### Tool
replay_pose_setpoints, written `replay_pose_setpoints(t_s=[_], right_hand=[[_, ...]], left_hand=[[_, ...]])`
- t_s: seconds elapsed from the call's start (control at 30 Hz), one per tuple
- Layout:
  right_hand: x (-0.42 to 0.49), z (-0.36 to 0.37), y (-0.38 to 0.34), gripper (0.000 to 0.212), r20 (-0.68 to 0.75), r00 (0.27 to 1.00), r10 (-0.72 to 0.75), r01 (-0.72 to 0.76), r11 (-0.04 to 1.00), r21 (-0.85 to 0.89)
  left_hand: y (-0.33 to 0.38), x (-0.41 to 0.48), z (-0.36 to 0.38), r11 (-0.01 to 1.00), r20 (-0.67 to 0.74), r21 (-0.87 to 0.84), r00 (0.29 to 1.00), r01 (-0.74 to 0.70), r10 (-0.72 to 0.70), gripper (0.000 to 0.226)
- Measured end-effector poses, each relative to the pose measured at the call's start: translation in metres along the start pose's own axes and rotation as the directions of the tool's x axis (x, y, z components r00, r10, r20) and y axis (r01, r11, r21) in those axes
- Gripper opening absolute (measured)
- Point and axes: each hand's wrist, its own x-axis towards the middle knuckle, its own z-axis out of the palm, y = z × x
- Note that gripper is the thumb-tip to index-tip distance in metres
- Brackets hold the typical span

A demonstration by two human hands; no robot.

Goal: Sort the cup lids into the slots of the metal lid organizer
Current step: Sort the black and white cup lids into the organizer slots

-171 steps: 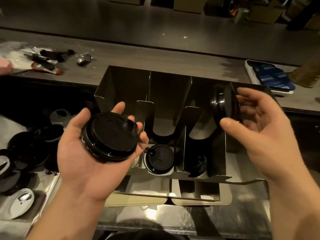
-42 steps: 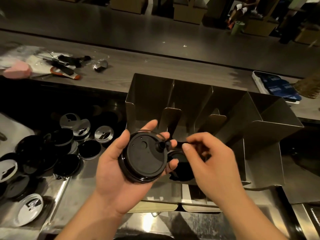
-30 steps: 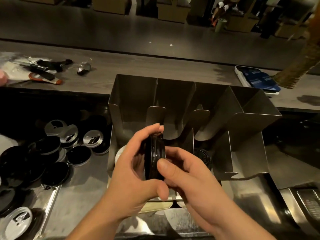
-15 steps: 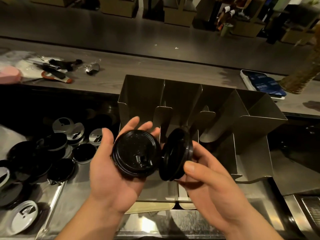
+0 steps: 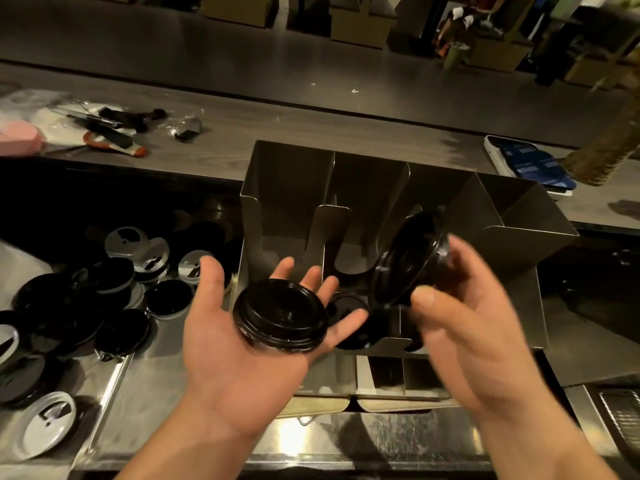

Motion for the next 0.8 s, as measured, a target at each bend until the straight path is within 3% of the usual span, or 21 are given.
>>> replay_pose_setpoints(t_s=[0.03, 0.1, 0.2, 0.27, 0.37, 0.47, 0.57, 0.8], right_hand=[[0.006, -0.008, -0.006, 0.074, -0.049, 0.998, -0.045, 0.035, 0.98, -0.198], [0.014, -0.02, -0.016, 0.073, -0.059, 0.996, -0.074, 0.028, 0.828, -0.56], [0.02, -0.014, -0.015, 0.082, 0.046, 0.997, 0.065, 0.002, 0.561, -0.828], [0.023, -0.004, -0.002, 0.084, 0.096, 0.992, 0.084, 0.059, 0.366, -0.929], [0.029, 0.01, 0.018, 0.077, 0.186, 0.98, 0.077, 0.184, 0.022, -0.983], [0.035, 0.019, 0.033, 0.065, 0.243, 0.954, 0.173, 0.278, -0.216, -0.936], [0.044, 0.021, 0.046, 0.055, 0.275, 0.933, 0.233, 0.342, -0.328, -0.881], [0.047, 0.03, 0.063, 0.04, 0.314, 0.923, 0.223, 0.382, -0.418, -0.824]], left_hand=[[0.002, -0.001, 0.0, 1.0, -0.007, 0.016, 1.0, -0.021, 0.021, 0.075], [0.006, -0.002, -0.004, 0.995, -0.028, 0.066, 0.997, -0.071, 0.073, 0.07], [0.013, -0.001, -0.01, 0.984, 0.023, 0.125, 0.992, -0.127, 0.125, 0.054], [0.016, 0.0, -0.01, 0.977, 0.05, 0.147, 0.987, -0.156, 0.15, 0.048], [0.017, 0.002, -0.011, 0.972, 0.047, 0.147, 0.982, -0.185, 0.18, 0.046], [0.015, 0.004, -0.012, 0.973, 0.039, 0.14, 0.983, -0.183, 0.179, 0.045], [0.014, 0.005, -0.013, 0.975, 0.029, 0.141, 0.985, -0.173, 0.171, 0.044], [0.015, 0.007, -0.016, 0.957, 0.079, 0.205, 0.978, -0.204, 0.192, 0.04]])
